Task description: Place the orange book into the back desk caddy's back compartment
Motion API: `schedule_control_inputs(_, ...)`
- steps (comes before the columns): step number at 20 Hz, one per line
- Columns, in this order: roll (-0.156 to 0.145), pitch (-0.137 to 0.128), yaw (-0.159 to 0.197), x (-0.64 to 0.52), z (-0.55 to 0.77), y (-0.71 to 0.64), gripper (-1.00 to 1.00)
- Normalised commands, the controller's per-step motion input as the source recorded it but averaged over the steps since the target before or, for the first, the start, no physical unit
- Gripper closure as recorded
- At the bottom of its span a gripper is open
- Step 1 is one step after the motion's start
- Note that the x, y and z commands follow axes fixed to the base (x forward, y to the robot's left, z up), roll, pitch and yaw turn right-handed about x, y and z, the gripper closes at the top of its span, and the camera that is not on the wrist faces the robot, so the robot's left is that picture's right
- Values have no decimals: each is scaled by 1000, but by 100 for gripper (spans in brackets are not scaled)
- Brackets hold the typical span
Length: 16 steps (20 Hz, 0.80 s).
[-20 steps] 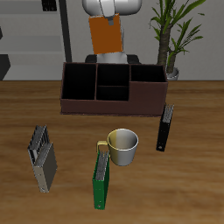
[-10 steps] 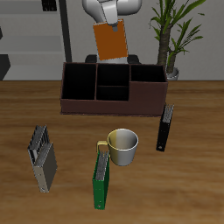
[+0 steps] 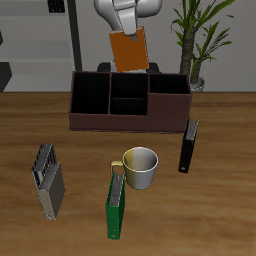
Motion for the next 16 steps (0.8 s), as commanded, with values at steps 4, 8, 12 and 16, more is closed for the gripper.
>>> schedule_control_inputs(4,23,30,-9,-138,-137,61,100)
schedule_control_inputs(8,-10,19,-3,-107,-87,-16,100)
schedule_control_inputs(12,-27,-3,-5,-56,14,-120,100)
schedule_control_inputs(16,-24,1,-17,-110,12,-138,100)
